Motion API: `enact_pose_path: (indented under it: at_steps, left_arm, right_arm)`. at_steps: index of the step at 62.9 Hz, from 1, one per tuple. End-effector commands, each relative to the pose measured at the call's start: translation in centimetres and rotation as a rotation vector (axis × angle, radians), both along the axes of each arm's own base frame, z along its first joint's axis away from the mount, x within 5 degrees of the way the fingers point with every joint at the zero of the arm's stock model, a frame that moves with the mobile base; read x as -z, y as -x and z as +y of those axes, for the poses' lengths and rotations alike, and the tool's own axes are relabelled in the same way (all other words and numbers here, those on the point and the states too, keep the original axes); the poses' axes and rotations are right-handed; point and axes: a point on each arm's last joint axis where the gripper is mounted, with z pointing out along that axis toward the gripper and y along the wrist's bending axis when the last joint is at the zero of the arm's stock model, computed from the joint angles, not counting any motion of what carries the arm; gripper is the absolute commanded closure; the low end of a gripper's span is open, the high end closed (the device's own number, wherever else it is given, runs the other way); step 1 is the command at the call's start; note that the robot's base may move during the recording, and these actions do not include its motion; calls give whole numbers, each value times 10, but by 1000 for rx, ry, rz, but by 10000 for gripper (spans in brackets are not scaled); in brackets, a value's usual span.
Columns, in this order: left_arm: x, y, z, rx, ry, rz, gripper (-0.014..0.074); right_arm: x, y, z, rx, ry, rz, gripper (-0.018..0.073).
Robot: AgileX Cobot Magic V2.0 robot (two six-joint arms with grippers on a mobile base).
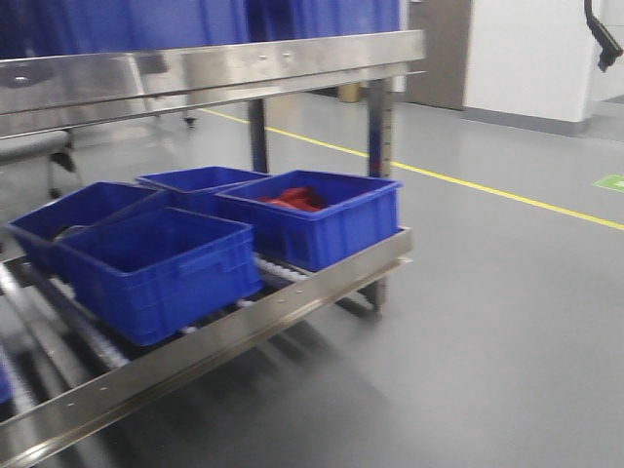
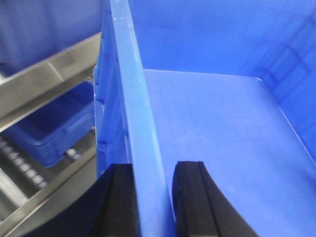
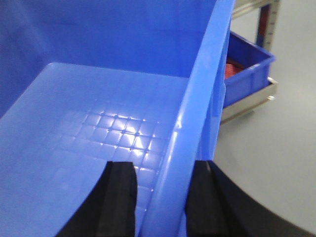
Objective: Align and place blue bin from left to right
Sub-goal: 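Drive up to the other shelf holding the blue bin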
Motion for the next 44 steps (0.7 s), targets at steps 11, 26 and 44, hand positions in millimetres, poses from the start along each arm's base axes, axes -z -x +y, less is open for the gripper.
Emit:
enact_pose_path:
  at_steps: [11, 26, 44]
  left_arm:
    - [-22, 13, -8, 62, 68, -123, 707]
    - [-22, 13, -8, 62, 68, -123, 707]
    - [-22, 13, -8, 62, 68, -123, 707]
  right_arm:
    - [-25, 4, 2, 3, -136, -159, 712]
    - [-25, 4, 2, 3, -136, -159, 712]
    - [-25, 4, 2, 3, -136, -159, 712]
